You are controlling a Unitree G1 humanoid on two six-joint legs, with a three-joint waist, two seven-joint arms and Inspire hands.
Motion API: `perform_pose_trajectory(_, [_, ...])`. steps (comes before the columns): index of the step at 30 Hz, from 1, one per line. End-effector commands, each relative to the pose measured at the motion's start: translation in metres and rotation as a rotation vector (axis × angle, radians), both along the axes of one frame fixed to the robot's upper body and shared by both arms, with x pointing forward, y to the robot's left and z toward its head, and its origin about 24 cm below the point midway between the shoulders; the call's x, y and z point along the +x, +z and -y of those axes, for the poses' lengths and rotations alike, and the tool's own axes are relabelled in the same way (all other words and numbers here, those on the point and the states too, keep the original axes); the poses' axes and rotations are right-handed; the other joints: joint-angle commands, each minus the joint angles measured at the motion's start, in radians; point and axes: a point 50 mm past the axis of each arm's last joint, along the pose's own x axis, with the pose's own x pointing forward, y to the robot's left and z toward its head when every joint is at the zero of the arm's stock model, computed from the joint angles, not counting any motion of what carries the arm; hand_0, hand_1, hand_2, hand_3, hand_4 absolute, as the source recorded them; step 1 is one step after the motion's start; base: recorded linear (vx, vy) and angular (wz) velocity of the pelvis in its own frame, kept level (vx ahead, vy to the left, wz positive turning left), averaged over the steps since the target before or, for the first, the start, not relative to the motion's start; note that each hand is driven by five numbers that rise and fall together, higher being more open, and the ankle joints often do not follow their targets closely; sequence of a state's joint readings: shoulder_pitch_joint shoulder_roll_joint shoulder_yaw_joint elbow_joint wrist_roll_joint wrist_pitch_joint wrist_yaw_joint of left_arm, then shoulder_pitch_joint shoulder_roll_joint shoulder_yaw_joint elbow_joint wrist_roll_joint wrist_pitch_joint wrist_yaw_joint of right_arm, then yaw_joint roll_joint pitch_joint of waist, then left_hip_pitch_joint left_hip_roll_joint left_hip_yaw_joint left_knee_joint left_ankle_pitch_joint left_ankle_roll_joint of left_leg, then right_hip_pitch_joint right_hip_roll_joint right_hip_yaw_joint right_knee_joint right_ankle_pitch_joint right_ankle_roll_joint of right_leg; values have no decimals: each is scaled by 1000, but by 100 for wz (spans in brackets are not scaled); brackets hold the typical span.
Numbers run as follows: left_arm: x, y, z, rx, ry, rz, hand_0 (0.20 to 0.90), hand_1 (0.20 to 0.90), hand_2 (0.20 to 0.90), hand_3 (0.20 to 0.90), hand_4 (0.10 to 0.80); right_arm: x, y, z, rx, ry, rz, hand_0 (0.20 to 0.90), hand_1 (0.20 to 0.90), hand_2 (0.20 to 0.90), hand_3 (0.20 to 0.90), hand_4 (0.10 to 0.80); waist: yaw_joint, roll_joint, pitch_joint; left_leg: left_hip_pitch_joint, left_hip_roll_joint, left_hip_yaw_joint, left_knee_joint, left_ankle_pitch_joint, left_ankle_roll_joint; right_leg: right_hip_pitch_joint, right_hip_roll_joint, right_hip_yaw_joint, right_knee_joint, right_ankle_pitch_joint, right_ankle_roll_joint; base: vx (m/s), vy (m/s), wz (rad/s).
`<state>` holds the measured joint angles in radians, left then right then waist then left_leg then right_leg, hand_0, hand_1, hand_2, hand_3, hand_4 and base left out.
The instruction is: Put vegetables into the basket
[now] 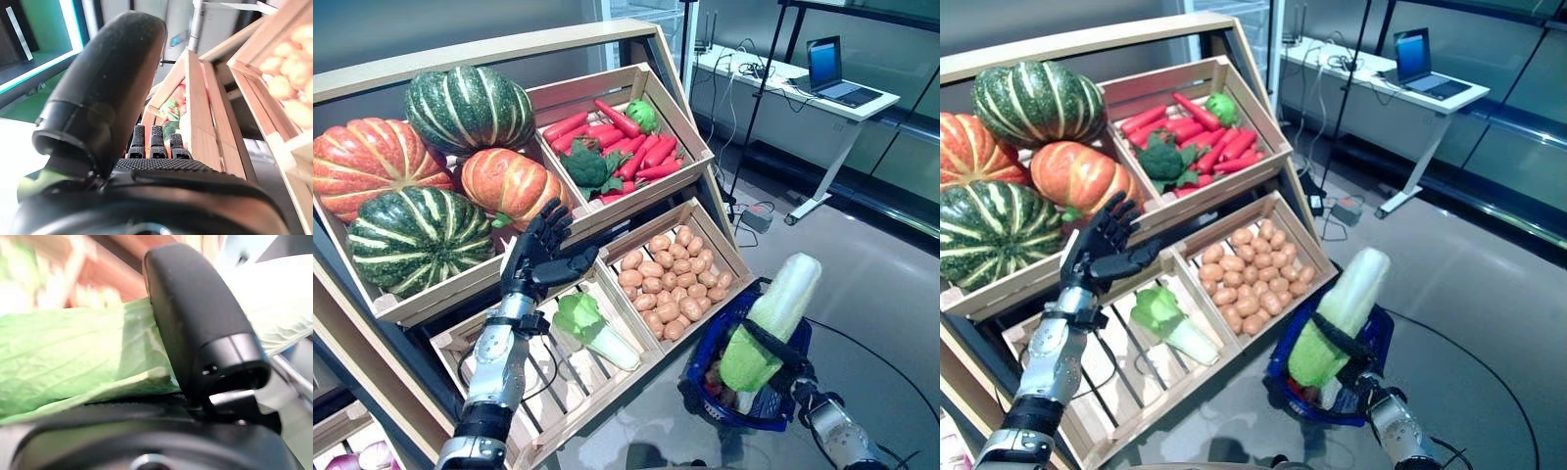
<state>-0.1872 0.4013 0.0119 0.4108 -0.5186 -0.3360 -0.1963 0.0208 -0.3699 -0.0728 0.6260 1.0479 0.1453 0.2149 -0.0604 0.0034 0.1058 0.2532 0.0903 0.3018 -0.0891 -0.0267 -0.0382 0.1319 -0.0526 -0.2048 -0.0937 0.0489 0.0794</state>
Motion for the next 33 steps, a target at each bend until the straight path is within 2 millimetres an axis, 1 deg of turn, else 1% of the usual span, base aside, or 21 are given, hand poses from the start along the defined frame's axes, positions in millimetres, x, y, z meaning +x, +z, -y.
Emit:
perform_pose_trajectory(1, [12,46,-3,152,-9,168,900,900,900,900,800,43,48,44,-226,-186,167,300,300,300,300,400,10,-19,-12,-21,-14,-13,2,-65,2,70,-4,-39,6,-107,-28,63,-37,0])
perform_pose_trajectory(3, [10,39,-3,163,-10,135,900,900,900,900,800,42,44,49,-281,-206,114,300,300,300,300,400,19,-16,-8,-21,-15,-17,2,-64,3,70,-3,-40,6,-108,-30,82,-47,-1])
perform_pose_trajectory(4, [8,33,-3,178,-5,101,900,900,900,900,800,39,39,53,-333,-221,59,300,300,300,300,400,28,-15,-3,-23,-15,-20,2,-65,4,70,-2,-41,6,-108,-32,90,-52,-1])
perform_pose_trajectory(7, [3,24,-6,199,30,58,900,900,900,900,800,40,35,56,-417,-218,-17,300,300,300,300,400,41,-10,13,-34,-13,-21,2,-59,2,59,-1,-43,6,-108,-34,86,-66,-2])
perform_pose_trajectory(8, [3,24,-5,207,47,58,900,900,900,900,800,44,38,57,-421,-233,-17,300,300,300,300,400,46,-7,27,-50,-12,-26,2,-51,1,44,0,-43,6,-105,-38,-33,-60,-3])
perform_pose_trajectory(10, [9,28,-2,209,78,69,900,900,900,900,800,63,52,60,-384,-284,25,300,300,300,300,400,54,3,79,-104,-12,-40,2,-26,-3,-2,0,-46,6,-91,-45,-168,-45,-7])
perform_pose_trajectory(11, [11,29,-2,212,87,73,900,900,900,900,800,66,55,60,-382,-289,32,300,300,300,300,400,54,5,88,-114,-13,-42,4,-23,-4,-11,0,-46,10,-90,-47,-227,-33,-5])
perform_pose_trajectory(13, [21,38,3,210,101,112,900,900,900,900,800,85,72,62,-376,-317,74,300,300,300,300,400,55,18,160,-187,-8,-57,74,-24,-9,-73,-11,-52,80,-104,-55,-237,-23,-1])
perform_pose_trajectory(14, [26,45,6,203,104,132,900,900,900,900,800,93,81,65,-372,-335,98,300,300,300,300,400,55,24,193,-227,-6,-67,120,-34,-10,-104,-18,-54,118,-116,-62,-279,-15,4])
perform_pose_trajectory(15, [30,54,11,200,103,174,900,900,900,900,800,101,94,70,-370,-359,136,300,300,300,300,400,55,33,243,-286,-3,-76,193,-48,-12,-152,-31,-61,183,-134,-67,-255,-13,11])
perform_pose_trajectory(18, [35,67,19,234,106,231,900,900,900,900,800,108,109,76,-386,-361,191,300,300,300,300,400,52,41,310,-405,7,-84,356,-90,-16,-257,-55,-74,325,-171,-77,-187,-26,22])
perform_pose_trajectory(19, [36,72,21,236,105,247,900,900,900,900,800,111,115,77,-391,-355,211,300,300,300,300,400,49,44,327,-445,12,-78,408,-108,-12,-298,-62,-81,378,-187,-81,-156,-20,20])
perform_pose_trajectory(22, [40,87,24,243,97,286,900,900,900,900,800,118,129,80,-402,-354,256,300,300,300,300,400,50,47,358,-545,17,-74,544,-158,1,-395,-82,-97,515,-232,-90,-125,-19,6])
perform_pose_trajectory(25, [42,103,27,250,105,350,900,900,900,900,800,124,146,86,-397,-376,304,300,300,300,300,400,51,51,384,-643,26,-83,674,-213,18,-490,-120,-108,656,-276,-96,-99,-14,5])
perform_pose_trajectory(26, [42,106,27,252,107,360,900,900,900,900,800,125,148,86,-390,-382,311,300,300,300,300,400,51,52,385,-654,27,-84,687,-219,20,-500,-125,-109,669,-281,-97,-79,-2,16])
perform_pose_trajectory(27, [41,112,28,256,118,392,900,900,900,900,800,127,155,89,-367,-403,339,300,300,300,300,400,52,55,394,-684,29,-81,737,-243,31,-537,-142,-109,729,-298,-99,-54,-1,16])
perform_pose_trajectory(31, [37,128,30,268,161,487,900,900,900,900,800,134,181,96,-350,-474,414,300,300,300,300,400,57,64,414,-789,31,-85,896,-312,56,-652,-195,-105,898,-348,-101,-78,10,11])
perform_pose_trajectory(32, [35,133,31,282,171,518,900,900,900,900,800,135,189,98,-356,-488,429,300,300,300,300,400,56,67,412,-841,33,-84,957,-332,67,-708,-215,-102,965,-368,-108,-68,34,7])
perform_pose_trajectory(33, [34,135,33,295,177,535,900,900,900,900,800,136,194,100,-367,-494,434,300,300,300,300,400,58,70,414,-840,31,-82,962,-340,63,-711,-219,-98,974,-373,-101,-89,49,3])
